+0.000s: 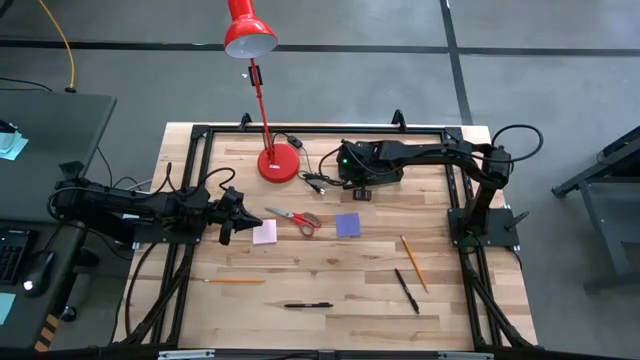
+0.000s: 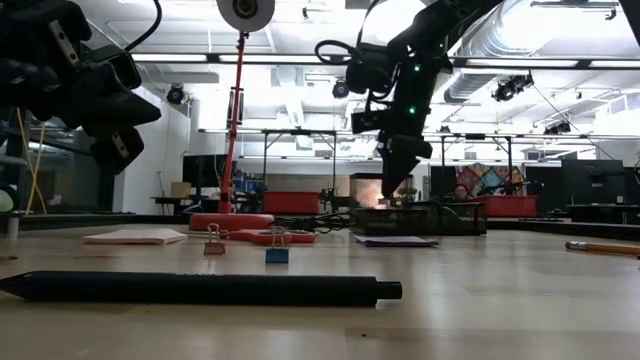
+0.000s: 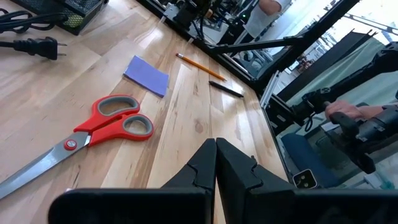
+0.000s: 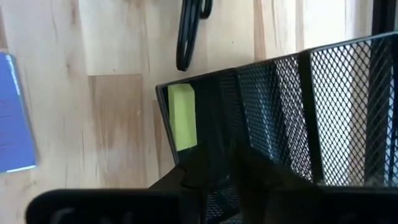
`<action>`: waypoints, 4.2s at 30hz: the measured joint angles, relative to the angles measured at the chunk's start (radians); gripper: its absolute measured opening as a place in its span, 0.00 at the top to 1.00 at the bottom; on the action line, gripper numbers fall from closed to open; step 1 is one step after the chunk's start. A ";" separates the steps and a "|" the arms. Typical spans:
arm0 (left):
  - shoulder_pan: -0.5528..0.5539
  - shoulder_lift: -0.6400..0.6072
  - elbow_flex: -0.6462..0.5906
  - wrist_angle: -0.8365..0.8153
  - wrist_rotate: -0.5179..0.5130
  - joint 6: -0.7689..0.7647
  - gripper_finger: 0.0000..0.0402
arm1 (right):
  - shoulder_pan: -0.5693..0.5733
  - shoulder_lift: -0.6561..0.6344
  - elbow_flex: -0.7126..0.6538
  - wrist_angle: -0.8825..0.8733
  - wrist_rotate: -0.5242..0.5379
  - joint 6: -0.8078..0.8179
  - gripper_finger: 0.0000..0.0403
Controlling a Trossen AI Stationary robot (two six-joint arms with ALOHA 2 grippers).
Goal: Pick and place office supplies into organizer
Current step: Put the pink binder clip into the black desk organizer
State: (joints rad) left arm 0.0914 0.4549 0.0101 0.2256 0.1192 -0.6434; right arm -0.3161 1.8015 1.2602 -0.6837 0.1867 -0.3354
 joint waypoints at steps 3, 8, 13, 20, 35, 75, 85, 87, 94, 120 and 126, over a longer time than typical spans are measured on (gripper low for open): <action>0.000 0.000 0.000 0.000 0.000 0.001 1.00 | 0.001 0.000 0.000 -0.024 -0.003 0.043 0.84; 0.000 0.000 0.000 0.000 0.000 0.002 1.00 | 0.003 -0.019 0.000 -0.032 -0.073 0.253 0.85; 0.000 0.000 0.000 0.000 0.000 0.008 1.00 | 0.028 -0.110 0.001 -0.042 -0.131 0.411 0.86; 0.000 0.000 0.000 -0.003 -0.004 0.010 1.00 | 0.165 -0.279 0.001 -0.074 -0.083 0.565 0.86; 0.000 0.001 0.000 -0.019 -0.029 0.011 1.00 | 0.495 -0.371 0.001 0.105 0.005 1.027 0.86; 0.000 0.012 0.125 -0.034 -0.003 0.243 0.62 | 0.756 -0.251 -0.087 1.101 0.468 0.981 0.79; 0.000 0.012 0.125 -0.035 0.004 0.224 0.63 | 0.860 -0.461 -0.582 1.878 0.683 0.728 0.79; 0.000 0.012 0.125 -0.034 0.005 0.229 0.63 | 0.891 -0.506 -0.662 1.968 0.748 0.657 0.79; 0.000 0.051 0.163 -0.069 0.050 0.434 0.63 | 0.955 -0.658 -0.829 1.967 0.976 0.612 0.79; -0.266 1.002 0.768 -0.375 -0.149 0.582 0.63 | 1.133 -0.983 -0.918 1.952 1.069 0.247 0.79; -0.308 1.089 0.823 -0.460 -0.244 0.435 0.63 | 1.178 -1.038 -0.918 1.949 1.082 0.177 0.79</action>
State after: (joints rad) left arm -0.2163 1.5437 0.8336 -0.2339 -0.1251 -0.2081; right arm 0.8620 0.7632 0.3423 1.2650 1.2689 -0.1580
